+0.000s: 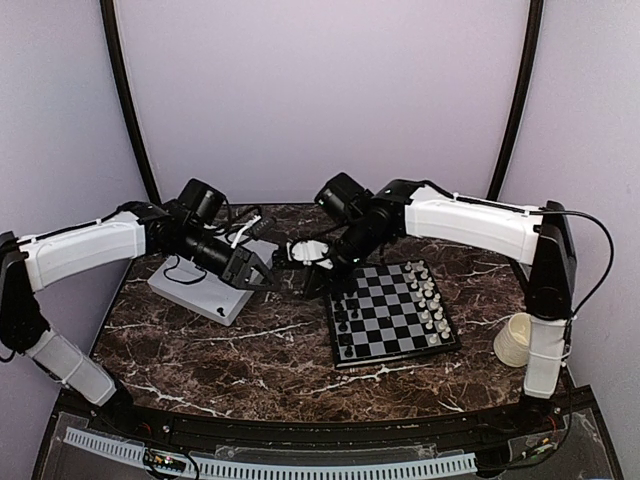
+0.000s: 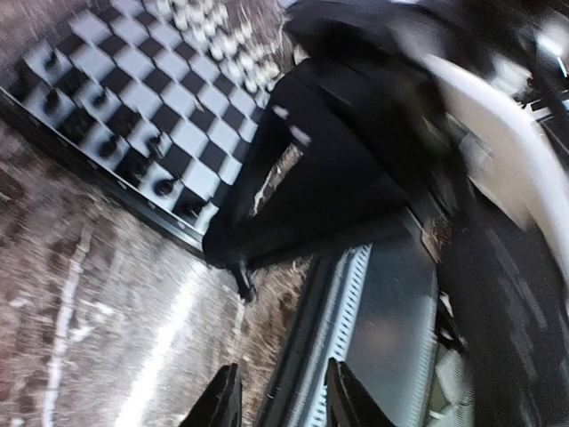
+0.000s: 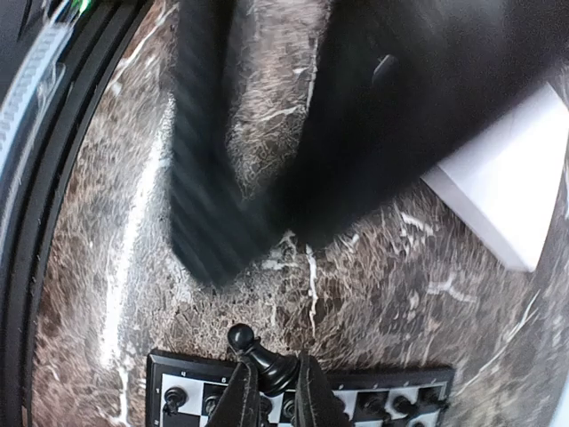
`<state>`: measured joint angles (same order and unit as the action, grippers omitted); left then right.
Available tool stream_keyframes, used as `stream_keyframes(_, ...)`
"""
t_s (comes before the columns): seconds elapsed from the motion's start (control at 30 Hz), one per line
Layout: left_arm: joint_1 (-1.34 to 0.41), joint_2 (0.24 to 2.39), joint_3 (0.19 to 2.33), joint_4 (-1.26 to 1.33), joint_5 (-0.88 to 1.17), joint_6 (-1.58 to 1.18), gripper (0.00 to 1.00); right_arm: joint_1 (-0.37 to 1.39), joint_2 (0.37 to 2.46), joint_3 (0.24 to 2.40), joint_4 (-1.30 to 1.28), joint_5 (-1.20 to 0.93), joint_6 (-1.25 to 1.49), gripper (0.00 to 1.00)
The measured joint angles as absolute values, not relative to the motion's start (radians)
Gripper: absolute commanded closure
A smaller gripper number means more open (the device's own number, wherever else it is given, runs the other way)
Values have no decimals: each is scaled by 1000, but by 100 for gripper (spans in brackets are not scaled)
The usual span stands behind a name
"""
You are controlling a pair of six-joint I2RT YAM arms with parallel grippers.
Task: Set up the chess pieces on the board
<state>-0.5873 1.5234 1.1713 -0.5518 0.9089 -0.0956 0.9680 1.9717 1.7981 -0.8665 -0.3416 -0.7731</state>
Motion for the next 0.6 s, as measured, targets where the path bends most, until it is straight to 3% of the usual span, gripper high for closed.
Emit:
stream_keyframes(0.27, -672, 1214, 930, -109, 500, -138, 63, 745, 1921, 1682, -697, -734, -438, 89)
stream_keyframes(0.6, -762, 1314, 947, 160, 362, -43, 62, 700, 1920, 1609, -537, -1046, -182, 87)
